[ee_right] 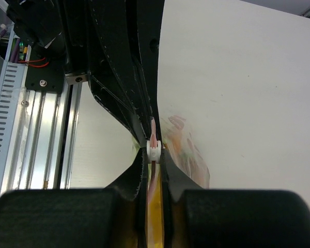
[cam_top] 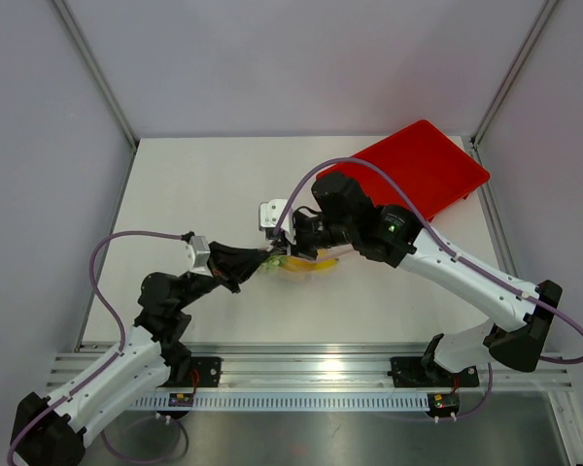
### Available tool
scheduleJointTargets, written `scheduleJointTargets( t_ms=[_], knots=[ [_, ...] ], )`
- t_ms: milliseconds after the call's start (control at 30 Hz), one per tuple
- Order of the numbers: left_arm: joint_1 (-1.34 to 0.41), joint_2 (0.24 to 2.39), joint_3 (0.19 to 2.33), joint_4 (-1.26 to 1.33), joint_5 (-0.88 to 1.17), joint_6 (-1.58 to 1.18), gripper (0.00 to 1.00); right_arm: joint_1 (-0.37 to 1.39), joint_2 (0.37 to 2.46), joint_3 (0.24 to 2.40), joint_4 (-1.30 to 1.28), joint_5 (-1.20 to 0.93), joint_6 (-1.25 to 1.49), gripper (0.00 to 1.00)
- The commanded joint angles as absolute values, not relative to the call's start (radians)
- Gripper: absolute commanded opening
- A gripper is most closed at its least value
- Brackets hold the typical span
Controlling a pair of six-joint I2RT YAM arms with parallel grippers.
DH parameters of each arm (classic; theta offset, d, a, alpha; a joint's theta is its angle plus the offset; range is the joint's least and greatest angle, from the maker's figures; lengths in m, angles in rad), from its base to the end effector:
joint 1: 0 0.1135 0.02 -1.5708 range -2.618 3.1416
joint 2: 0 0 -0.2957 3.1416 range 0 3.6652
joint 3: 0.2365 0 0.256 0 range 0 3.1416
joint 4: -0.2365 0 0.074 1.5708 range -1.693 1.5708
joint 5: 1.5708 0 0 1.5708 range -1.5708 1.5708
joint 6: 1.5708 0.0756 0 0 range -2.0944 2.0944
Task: Open the zip-top bag and remove the fake food
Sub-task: Unzip the zipper food storage bag at the center of the board.
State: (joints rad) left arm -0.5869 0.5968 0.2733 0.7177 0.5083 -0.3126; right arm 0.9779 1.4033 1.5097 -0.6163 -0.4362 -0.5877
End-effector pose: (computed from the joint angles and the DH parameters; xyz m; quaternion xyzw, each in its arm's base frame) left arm 0.1126 -0.1191 0.3112 0.2806 0.5035 -0.4757 0.6644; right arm 0.1614 0.2967 0.4216 -0.6715 0.5198 0.2789 0.4484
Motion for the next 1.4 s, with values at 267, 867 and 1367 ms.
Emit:
scheduleJointTargets(
  t_ms=[267, 867, 1367],
  knots=[
    [-0.565, 0.543, 0.296, 0.721, 0.333, -0.331, 0.00, 0.976, 1.388, 1.486, -0.638, -0.402, -0.519, 0.02],
    [-0.529, 0.425, 0.255, 0.597, 0.086, -0.390, 0.00, 0.976, 1.290, 1.348, -0.538, -0.295, -0.505, 0.01],
    [-0.506, 0.400, 0.287, 0.321, -0.225, -0.428, 0.00, 0.966, 1.249, 1.302, -0.511, -0.227, -0.497, 0.01]
  ],
)
